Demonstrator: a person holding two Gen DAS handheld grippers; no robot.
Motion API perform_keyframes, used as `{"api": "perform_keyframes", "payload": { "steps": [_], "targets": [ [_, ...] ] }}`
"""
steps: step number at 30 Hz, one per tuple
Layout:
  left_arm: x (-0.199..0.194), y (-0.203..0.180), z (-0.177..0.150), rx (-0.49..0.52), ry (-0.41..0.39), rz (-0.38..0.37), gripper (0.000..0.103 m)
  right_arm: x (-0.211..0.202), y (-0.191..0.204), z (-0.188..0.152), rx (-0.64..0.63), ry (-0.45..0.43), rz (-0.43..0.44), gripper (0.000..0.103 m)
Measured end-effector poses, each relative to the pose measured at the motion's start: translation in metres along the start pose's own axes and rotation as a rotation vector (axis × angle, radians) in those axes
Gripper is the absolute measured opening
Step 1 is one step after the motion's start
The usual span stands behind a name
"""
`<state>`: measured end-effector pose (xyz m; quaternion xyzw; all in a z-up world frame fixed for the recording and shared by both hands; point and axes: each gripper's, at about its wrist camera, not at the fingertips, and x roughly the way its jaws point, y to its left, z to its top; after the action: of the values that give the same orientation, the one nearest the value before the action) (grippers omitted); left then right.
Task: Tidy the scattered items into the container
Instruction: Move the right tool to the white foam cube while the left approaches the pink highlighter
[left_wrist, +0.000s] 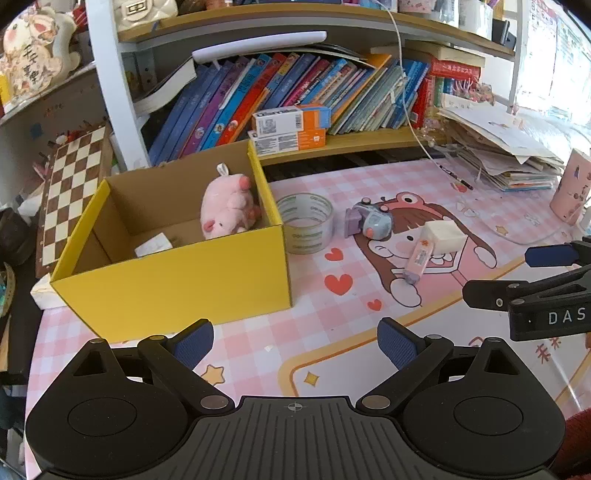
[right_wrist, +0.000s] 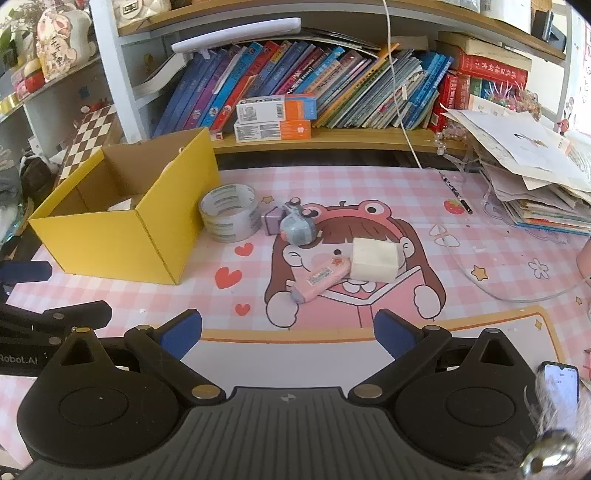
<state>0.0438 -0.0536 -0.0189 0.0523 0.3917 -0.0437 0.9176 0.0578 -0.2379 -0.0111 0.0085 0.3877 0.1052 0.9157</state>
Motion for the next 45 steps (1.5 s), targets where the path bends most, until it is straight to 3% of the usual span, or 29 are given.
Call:
{"api": "perform_keyframes", "payload": {
  "steps": [17,45],
  "targets": [
    [0.006,-0.015,0.011,0.031,0.013,0.019,0.097,0.011,-0.017,0.007,0.026,-0.003,0.031,0.101],
    [0.026,-0.039,0.023,0.12,0.05,-0.015,0.097,0.026,-0.039,0.011,0.093,0.01,0.026,0.101]
  ]
}}
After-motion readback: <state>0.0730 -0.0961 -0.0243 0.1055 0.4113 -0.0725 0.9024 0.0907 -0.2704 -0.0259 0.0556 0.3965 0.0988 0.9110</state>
